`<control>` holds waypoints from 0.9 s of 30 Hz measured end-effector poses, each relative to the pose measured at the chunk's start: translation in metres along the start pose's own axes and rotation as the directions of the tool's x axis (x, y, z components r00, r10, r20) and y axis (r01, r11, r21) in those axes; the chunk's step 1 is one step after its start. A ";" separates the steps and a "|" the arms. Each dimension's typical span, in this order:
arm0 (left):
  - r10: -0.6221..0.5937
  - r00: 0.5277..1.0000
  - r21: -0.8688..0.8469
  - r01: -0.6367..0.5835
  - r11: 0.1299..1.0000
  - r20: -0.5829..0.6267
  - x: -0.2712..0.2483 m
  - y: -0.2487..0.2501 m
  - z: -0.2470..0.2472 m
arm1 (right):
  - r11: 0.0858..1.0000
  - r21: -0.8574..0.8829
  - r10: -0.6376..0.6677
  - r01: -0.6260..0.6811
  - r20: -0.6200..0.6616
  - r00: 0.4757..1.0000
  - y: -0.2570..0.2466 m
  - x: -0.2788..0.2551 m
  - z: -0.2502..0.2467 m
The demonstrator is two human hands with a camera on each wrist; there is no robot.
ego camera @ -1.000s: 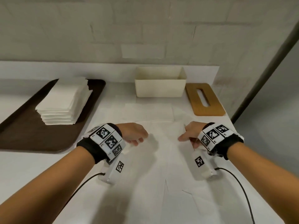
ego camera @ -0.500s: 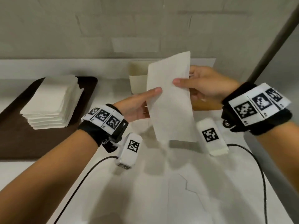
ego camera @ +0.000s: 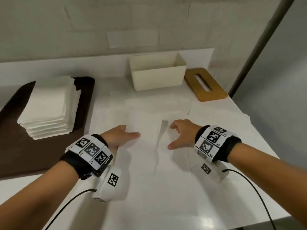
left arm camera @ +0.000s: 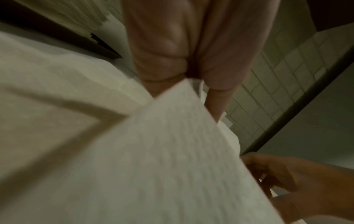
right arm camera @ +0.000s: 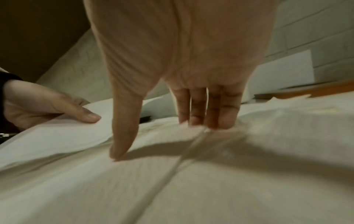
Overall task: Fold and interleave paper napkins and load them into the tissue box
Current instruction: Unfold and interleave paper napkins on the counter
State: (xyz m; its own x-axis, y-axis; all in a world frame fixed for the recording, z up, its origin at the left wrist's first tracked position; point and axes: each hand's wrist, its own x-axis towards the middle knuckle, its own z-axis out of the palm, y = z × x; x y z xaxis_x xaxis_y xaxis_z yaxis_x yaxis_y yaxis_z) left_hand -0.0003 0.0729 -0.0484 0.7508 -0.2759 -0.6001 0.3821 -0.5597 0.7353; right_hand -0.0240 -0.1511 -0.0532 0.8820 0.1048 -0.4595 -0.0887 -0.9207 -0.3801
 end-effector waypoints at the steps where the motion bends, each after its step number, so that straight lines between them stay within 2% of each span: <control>1: 0.015 1.000 -0.017 -0.015 1.000 -0.003 -0.002 -0.001 0.000 | 0.999 -0.023 0.033 -0.033 0.018 0.999 -0.001 0.003 0.002; 3: 0.060 0.997 -0.039 -0.062 0.997 -0.042 -0.002 -0.002 -0.004 | 0.995 -0.067 0.077 -0.073 0.072 0.994 -0.003 0.003 0.001; 4: 0.085 0.994 -0.034 -0.088 0.996 -0.074 -0.002 -0.003 -0.008 | 0.998 -0.031 0.065 -0.063 0.086 0.994 -0.003 0.002 -0.004; 7: 0.159 0.978 -0.027 -0.164 0.986 -0.137 -0.003 -0.001 -0.024 | 0.965 0.245 -0.098 0.096 -0.003 0.995 -0.003 -0.020 -0.034; 9: 0.183 0.969 -0.107 -0.202 0.974 -0.163 -0.006 0.005 -0.030 | 0.871 0.455 -0.161 0.186 -0.094 0.982 -0.009 -0.039 -0.061; 12: 0.213 0.969 -0.236 -0.237 0.942 -0.125 -0.005 0.021 -0.028 | 0.641 0.707 -0.218 0.298 -0.206 0.954 -0.022 -0.046 -0.094; 14: 0.239 0.967 -0.313 -0.256 0.915 -0.090 -0.004 0.033 -0.020 | 0.579 0.749 -0.215 0.323 -0.242 0.946 -0.032 -0.035 -0.103; 16: 0.251 0.967 -0.397 -0.248 0.883 -0.047 0.000 0.040 -0.012 | 0.574 0.764 -0.164 0.294 -0.245 0.956 -0.040 -0.018 -0.102; 19: 0.236 0.971 -0.492 -0.215 0.844 -0.020 0.004 0.043 -0.004 | 0.566 0.796 -0.124 0.213 -0.173 0.977 -0.043 0.003 -0.090; 22: 0.242 0.970 -0.538 -0.210 0.816 -0.013 0.012 0.039 -0.004 | 0.551 0.817 -0.149 0.171 -0.105 0.983 -0.042 0.015 -0.084; 25: 0.243 0.969 -0.566 -0.226 0.793 -0.046 0.017 0.037 -0.006 | 0.460 0.870 -0.209 0.176 -0.087 0.974 -0.039 0.022 -0.087; 27: 0.237 0.970 -0.584 -0.223 0.780 -0.053 0.021 0.036 -0.007 | 0.468 0.863 -0.227 0.188 -0.088 0.970 -0.039 0.027 -0.091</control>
State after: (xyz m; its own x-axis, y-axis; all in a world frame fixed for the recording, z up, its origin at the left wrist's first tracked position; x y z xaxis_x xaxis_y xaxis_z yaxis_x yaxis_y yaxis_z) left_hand 0.0328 0.0524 -0.0327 0.8477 -0.3588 -0.3908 0.4454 0.0811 0.8916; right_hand 0.0452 -0.1463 0.0222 0.9165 0.2771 -0.2884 -0.2751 -0.0868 -0.9575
